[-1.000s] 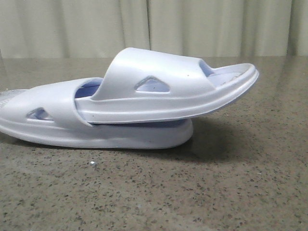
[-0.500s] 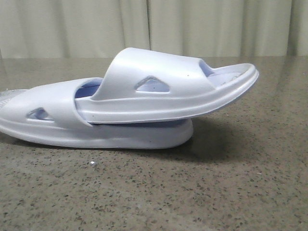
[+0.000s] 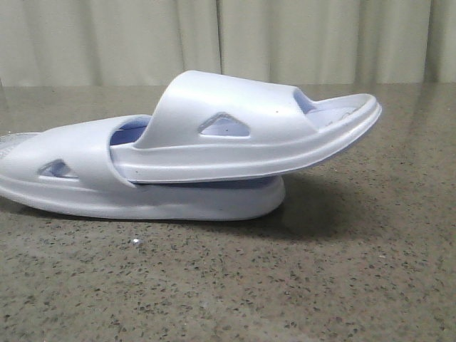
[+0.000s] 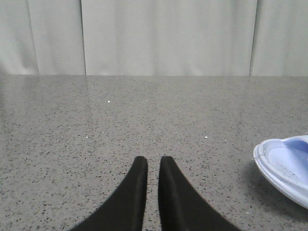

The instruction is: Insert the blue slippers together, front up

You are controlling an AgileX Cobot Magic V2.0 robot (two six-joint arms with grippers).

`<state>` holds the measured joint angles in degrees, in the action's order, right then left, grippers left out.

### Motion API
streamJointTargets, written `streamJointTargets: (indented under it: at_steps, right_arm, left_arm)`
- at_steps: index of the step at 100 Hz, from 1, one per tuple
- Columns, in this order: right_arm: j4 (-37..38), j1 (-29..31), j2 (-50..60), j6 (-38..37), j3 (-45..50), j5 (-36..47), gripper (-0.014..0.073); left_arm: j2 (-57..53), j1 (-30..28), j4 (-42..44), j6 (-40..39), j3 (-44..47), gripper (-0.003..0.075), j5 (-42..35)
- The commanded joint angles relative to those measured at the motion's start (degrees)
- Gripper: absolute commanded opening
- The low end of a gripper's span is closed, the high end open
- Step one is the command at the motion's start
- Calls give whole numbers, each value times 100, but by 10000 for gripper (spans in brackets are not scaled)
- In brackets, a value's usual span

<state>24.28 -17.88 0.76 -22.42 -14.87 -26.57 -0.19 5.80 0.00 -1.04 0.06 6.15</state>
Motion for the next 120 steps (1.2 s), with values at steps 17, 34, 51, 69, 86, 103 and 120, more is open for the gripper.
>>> streamJointTargets:
  at_steps: [17, 34, 51, 69, 86, 103, 120]
  right_arm:
    - [-1246, 999, 76, 1267, 310, 1126, -107]
    - [-2205, 1726, 90, 1900, 625, 1547, -107]
    - [-2370, 1979, 90, 1911, 904, 1710, -107]
    - [-2297, 1979, 90, 1911, 1144, 1982, -107]
    - [-2101, 1867, 90, 1900, 1264, 2076, -107]
    - [-2081, 1799, 90, 1892, 1476, 2274, -107]
    - [-2081, 1723, 90, 1833, 1664, 2403, -107]
  left_arm:
    - [-178, 0, 0, -57, 55, 16, -471]
    - [-178, 0, 0, -57, 55, 16, -471]
    - [-178, 0, 0, -57, 55, 16, -471]
    - [-178, 0, 0, -57, 55, 16, -471]
    - [-178, 0, 0, -57, 55, 16, -471]
    - [-178, 0, 0, -57, 55, 16, -471]
    - [-178, 0, 0, -57, 55, 16, -471]
